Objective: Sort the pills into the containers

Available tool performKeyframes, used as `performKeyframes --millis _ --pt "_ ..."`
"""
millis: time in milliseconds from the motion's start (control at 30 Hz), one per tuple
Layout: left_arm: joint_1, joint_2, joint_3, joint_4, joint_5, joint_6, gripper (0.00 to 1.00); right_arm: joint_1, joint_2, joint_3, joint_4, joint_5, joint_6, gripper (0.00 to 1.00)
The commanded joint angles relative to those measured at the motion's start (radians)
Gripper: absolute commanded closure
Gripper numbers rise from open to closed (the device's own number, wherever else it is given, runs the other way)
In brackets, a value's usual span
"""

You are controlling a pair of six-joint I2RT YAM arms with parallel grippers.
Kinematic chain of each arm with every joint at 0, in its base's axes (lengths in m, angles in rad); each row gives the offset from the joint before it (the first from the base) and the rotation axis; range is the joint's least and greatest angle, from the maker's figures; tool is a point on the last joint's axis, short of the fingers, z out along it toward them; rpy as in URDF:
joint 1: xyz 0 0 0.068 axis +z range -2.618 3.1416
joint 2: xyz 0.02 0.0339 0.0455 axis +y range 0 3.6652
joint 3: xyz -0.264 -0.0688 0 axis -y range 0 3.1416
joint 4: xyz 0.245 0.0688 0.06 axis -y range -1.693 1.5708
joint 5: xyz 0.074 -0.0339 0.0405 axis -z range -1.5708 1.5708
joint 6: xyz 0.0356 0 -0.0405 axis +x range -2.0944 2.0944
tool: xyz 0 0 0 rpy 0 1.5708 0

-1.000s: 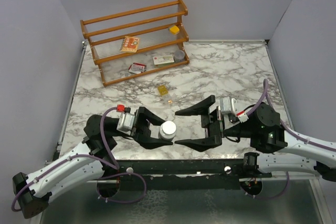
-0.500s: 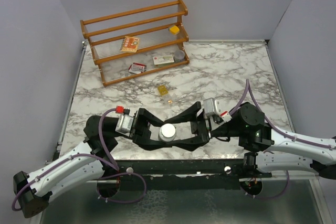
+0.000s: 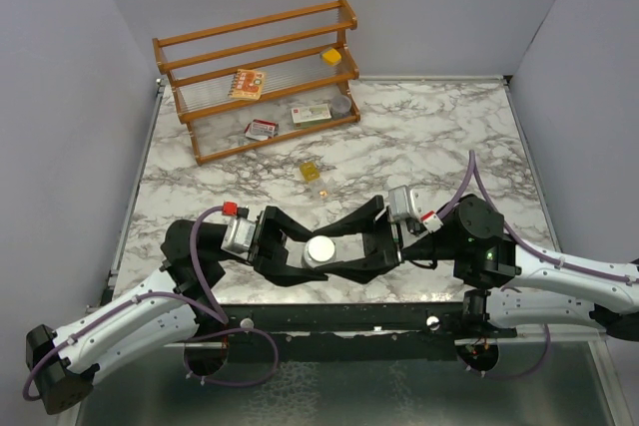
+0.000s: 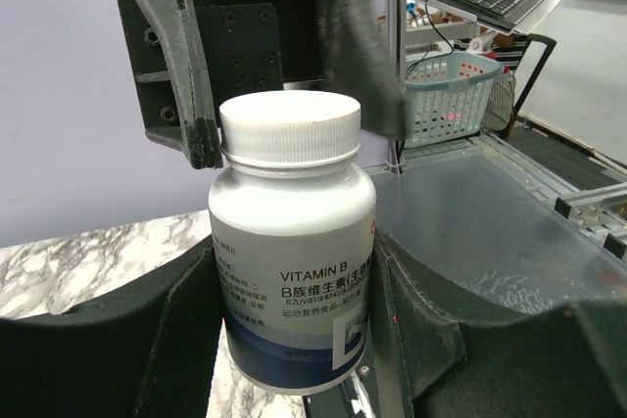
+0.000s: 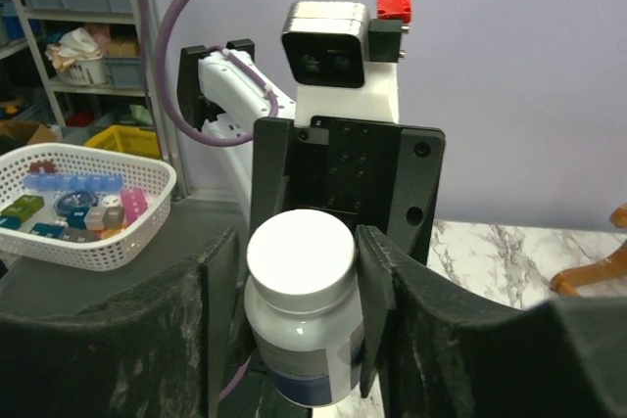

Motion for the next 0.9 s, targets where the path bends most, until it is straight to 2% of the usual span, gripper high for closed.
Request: performKeyframes --millis 0,233,367,667,867 --pt "0.0 -0.002 -0.002 0.034 -0.004 -0.007 1.0 0.004 0.001 0.022 0.03 -0.018 0.007 0.54" --pt "0.0 -0.01 0.002 0.034 -0.023 -0.007 1.0 0.004 0.004 0.02 0.015 -0.003 0.007 0.66" --pt "-0.001 -0.016 0.004 0.035 -0.053 -0.008 1.0 0.005 0.0 0.02 -0.001 0.004 0.003 0.69" --pt "-0.001 -0.058 0.019 -0.021 -0.232 0.025 1.0 0.003 0.014 0.046 -0.085 0.032 -0.033 0.81" --pt "0.0 -0.091 0.039 -0.111 -0.395 0.108 1.0 0.003 0.021 0.034 -0.108 0.142 -0.045 0.89"
